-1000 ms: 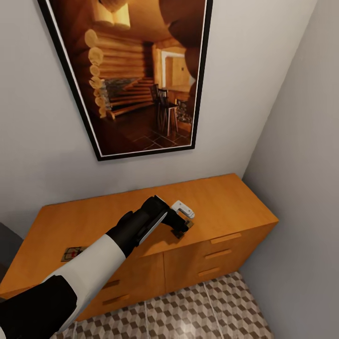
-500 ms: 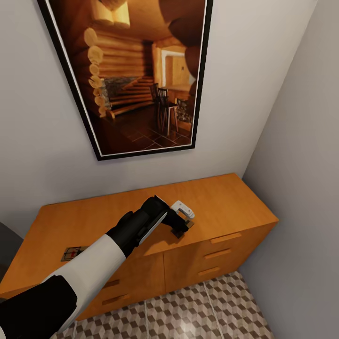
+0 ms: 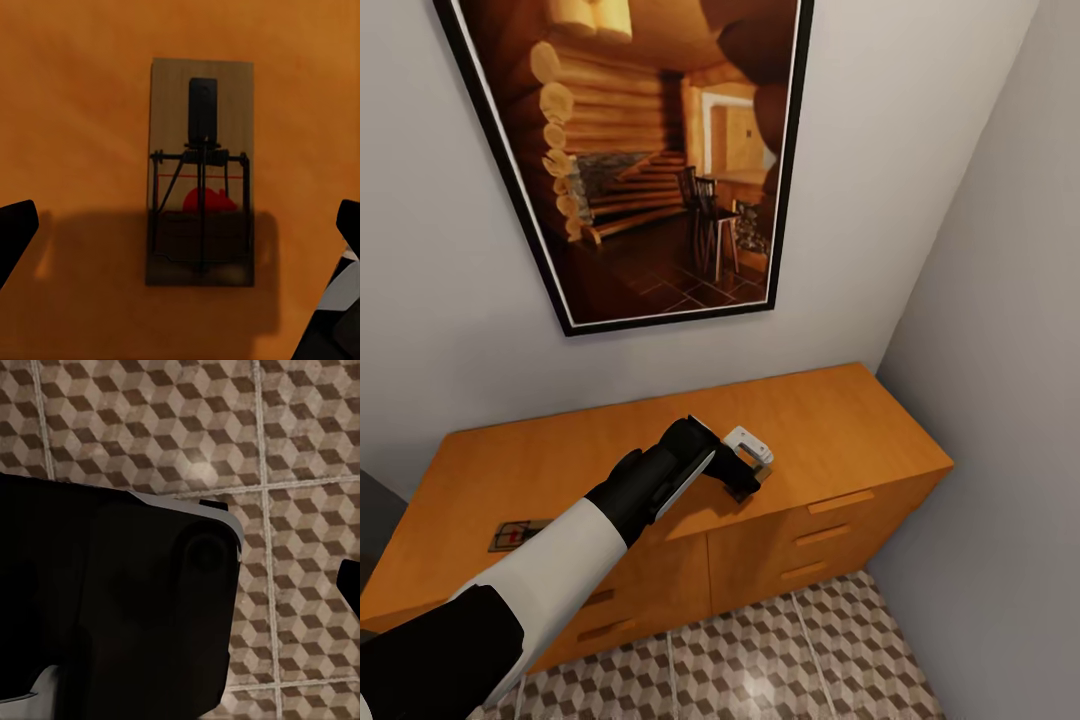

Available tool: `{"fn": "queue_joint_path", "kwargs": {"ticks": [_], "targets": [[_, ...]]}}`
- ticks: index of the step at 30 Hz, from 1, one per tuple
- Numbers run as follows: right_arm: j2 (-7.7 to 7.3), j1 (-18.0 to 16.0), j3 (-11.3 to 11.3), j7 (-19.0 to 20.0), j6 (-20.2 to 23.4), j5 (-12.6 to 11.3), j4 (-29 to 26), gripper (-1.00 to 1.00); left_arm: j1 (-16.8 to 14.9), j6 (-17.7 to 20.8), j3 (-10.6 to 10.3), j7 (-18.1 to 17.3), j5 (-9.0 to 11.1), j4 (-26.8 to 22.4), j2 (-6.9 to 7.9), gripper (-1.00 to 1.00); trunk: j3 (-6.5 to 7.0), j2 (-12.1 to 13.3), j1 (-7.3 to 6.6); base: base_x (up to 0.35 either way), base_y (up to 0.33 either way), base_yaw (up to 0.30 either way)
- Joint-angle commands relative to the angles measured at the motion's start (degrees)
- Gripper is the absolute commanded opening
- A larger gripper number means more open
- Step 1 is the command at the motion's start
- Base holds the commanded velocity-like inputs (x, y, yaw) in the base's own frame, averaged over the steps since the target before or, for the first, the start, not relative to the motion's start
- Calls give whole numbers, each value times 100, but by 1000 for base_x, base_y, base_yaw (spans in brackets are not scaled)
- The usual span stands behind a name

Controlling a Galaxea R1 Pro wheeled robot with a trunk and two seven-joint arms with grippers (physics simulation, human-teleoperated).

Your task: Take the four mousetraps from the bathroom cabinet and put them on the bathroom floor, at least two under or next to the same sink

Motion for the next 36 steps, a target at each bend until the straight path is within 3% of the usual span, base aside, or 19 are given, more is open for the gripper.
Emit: {"fn": "queue_joint_path", "kwargs": {"ticks": [1, 12, 36], "targets": [[2, -4, 52, -10, -21, -58, 6, 100, -7, 31, -9, 31, 56, -2, 2, 100, -19, -11, 3, 0, 0, 0], [2, -4, 52, -8, -21, -58, 6, 100, -7, 30, -9, 31, 56, -2, 2, 100, -89, -11, 3, 0, 0, 0], [2, -4, 52, -7, -21, -58, 6, 100, -7, 24, -10, 25, 56, 81, 2, 100, -105, -11, 3, 0, 0, 0]]}}
